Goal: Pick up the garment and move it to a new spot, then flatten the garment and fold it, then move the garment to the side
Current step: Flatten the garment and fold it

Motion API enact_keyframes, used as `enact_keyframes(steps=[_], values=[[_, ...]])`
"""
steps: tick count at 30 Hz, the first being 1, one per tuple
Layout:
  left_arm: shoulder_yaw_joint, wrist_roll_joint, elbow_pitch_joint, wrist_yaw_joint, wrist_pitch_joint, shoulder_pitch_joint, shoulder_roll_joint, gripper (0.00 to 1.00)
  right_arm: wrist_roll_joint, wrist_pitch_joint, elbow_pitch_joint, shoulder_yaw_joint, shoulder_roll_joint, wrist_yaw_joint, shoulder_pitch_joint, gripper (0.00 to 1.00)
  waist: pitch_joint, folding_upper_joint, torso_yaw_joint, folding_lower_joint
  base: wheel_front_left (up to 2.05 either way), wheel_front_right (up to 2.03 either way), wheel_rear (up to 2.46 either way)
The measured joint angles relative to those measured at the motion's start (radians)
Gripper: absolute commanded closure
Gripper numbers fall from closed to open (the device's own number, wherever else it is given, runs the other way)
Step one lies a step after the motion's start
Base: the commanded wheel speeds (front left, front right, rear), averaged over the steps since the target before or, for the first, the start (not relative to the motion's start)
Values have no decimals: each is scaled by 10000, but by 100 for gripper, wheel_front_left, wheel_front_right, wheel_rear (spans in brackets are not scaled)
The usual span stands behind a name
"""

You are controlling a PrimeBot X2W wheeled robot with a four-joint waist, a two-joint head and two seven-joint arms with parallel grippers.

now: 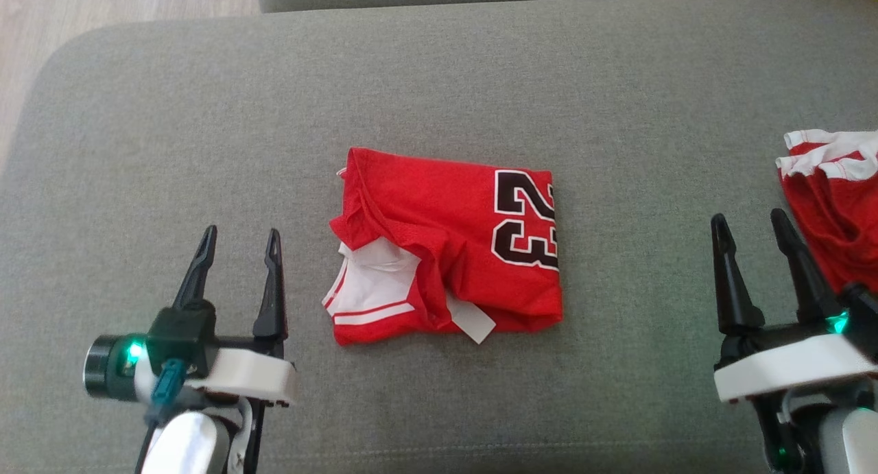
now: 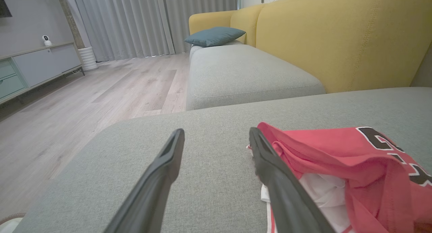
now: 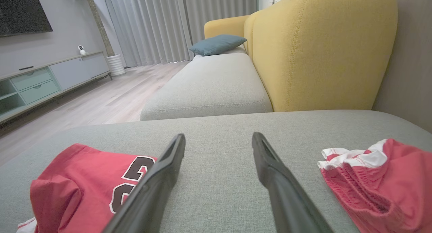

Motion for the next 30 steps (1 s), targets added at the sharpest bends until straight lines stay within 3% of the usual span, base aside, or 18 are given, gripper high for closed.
enact_keyframes(steps=[4, 5, 6, 12, 21, 30], values=[[-8, 0, -29, 4, 31, -2, 23, 0, 17, 38, 52, 19, -4, 0, -1, 0, 19, 0, 4, 0, 0, 0, 0], [-12, 0, -33, 4, 31, -2, 25, 0, 67, 96, 117, 58, -4, 0, -1, 46, 34, 0, 10, 0, 0, 0, 0], [-15, 0, -35, 4, 31, -3, 31, 0, 109, 134, 174, 105, -4, 0, -3, 100, 54, 0, 19, 0, 0, 0, 0], [-77, 0, -140, 6, 31, -78, 35, 0, 468, 247, 1195, 1404, -38, 0, -360, 100, 305, 0, 113, 0, 0, 0, 0], [-303, 0, -117, -12, -98, -767, -90, 0, 1227, -226, 3835, 4284, 19, 0, -2797, 100, 784, 0, 531, 0, 0, 0, 0], [-330, -2, 130, -13, -198, -870, -226, 0, 2011, -836, 5994, 5561, 33, 0, -4292, 100, 1029, 0, 977, 0, 0, 0, 0]])
